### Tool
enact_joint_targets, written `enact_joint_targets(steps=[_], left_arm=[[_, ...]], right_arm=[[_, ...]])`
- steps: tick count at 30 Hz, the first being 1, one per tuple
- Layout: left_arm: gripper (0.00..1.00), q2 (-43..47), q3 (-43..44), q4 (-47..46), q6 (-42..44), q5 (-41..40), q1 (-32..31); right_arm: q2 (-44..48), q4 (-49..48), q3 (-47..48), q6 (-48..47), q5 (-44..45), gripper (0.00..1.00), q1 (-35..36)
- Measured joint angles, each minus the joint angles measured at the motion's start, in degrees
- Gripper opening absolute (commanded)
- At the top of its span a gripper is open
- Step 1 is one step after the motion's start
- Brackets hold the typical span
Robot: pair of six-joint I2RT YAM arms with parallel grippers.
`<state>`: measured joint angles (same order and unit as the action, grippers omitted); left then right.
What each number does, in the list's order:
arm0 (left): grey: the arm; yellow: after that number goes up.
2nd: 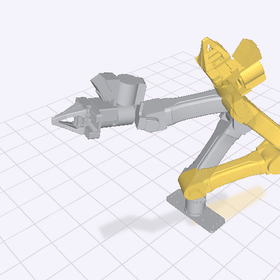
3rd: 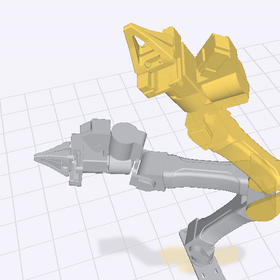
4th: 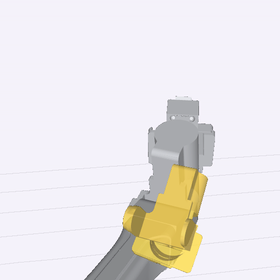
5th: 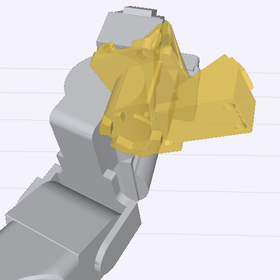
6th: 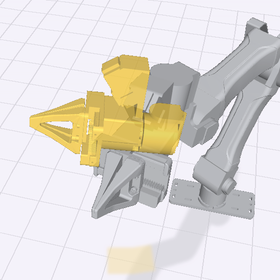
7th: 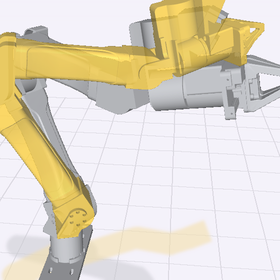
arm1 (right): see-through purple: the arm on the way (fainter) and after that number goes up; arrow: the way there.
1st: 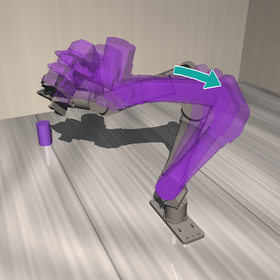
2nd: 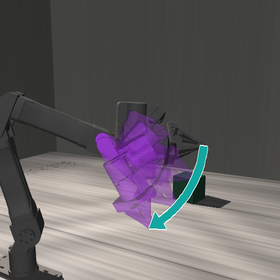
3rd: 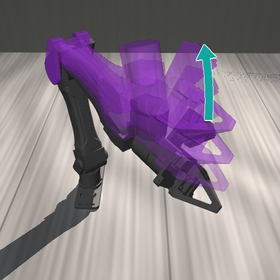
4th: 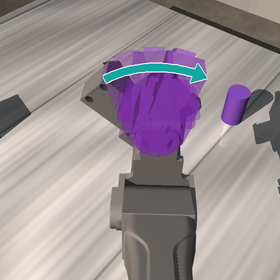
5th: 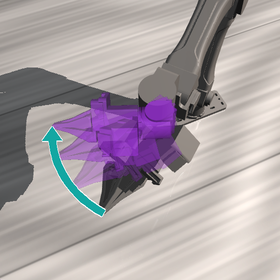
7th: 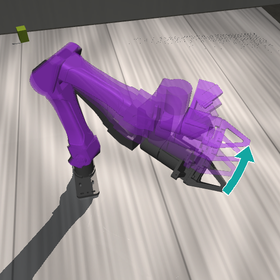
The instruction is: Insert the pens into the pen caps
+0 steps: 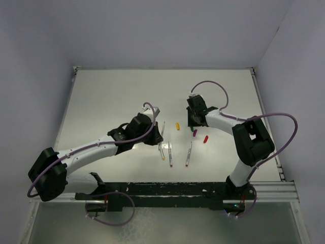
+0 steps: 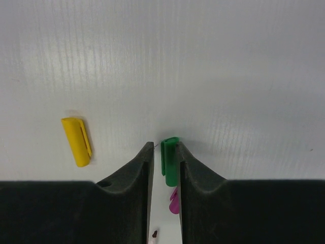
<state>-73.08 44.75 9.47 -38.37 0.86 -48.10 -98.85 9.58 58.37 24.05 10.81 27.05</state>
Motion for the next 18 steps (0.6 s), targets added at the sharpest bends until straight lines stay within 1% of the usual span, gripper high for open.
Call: enact_joint_targets(steps=[6, 14, 18], left_arm=[[0.00, 0.0, 0.0, 0.0, 0.0, 0.0, 0.2], [0.00, 0.0, 0.0, 0.0, 0.0, 0.3, 0.8], [0.00, 0.0, 0.0, 0.0, 0.0, 0.3, 1.1]], right_arm=[[-2.0, 0.0, 0.0, 0.4, 0.2, 0.26, -0.1], [-2.2, -0.7, 0.0, 1.1, 0.1, 0.25, -0.1], [-2.0, -1.3, -0.5, 1.7, 0.1, 0.27, -0.1]])
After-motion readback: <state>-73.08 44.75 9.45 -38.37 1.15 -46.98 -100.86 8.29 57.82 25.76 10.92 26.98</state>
